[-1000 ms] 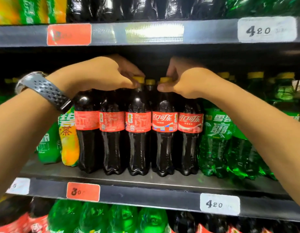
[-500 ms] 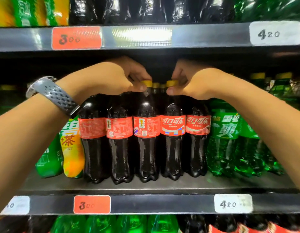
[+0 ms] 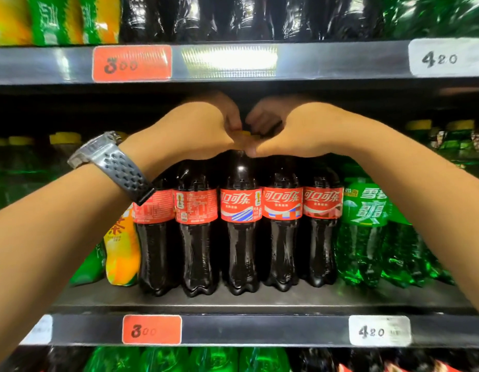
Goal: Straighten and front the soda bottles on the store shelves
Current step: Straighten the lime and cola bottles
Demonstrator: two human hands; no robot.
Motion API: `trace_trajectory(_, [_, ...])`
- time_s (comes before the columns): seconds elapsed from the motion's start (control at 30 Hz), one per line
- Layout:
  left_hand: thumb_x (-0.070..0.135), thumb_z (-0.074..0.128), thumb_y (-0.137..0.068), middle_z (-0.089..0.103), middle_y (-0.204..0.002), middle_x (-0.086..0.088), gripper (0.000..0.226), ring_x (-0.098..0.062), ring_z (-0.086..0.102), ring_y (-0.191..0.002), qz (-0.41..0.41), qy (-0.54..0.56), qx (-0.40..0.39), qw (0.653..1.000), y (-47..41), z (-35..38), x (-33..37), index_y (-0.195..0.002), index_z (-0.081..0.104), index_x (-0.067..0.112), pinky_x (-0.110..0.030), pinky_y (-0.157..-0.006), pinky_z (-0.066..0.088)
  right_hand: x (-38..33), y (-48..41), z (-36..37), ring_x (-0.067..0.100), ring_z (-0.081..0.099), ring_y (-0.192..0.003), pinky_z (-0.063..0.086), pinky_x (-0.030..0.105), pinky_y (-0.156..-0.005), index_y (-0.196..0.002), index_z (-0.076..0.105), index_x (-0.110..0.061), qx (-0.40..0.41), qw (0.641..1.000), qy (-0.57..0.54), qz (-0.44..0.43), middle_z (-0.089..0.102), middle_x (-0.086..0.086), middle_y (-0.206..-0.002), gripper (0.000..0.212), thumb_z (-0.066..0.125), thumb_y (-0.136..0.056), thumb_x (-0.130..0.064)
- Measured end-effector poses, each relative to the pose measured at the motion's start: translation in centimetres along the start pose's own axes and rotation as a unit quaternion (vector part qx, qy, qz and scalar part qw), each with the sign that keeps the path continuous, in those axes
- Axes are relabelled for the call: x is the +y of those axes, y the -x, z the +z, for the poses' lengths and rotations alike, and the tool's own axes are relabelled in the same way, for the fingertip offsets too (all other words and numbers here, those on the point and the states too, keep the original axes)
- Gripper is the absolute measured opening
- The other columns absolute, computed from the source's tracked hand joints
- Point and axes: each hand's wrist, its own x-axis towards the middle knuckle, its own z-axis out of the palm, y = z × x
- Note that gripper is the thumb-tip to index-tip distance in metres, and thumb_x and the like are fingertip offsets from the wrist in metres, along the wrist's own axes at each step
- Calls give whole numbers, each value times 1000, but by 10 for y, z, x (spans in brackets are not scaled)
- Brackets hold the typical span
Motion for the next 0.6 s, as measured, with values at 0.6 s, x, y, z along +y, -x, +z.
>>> trace_trajectory(0.6, [23, 69, -86, 71, -81, 23, 29, 17, 59, -72, -25, 129, -119, 984, 27, -30, -64, -111, 67, 37, 4, -64, 38, -13, -17, 17, 17, 60, -86, 50, 36, -79, -96, 56, -26, -12, 999, 37, 9, 62, -7, -92, 30, 72, -79, -44])
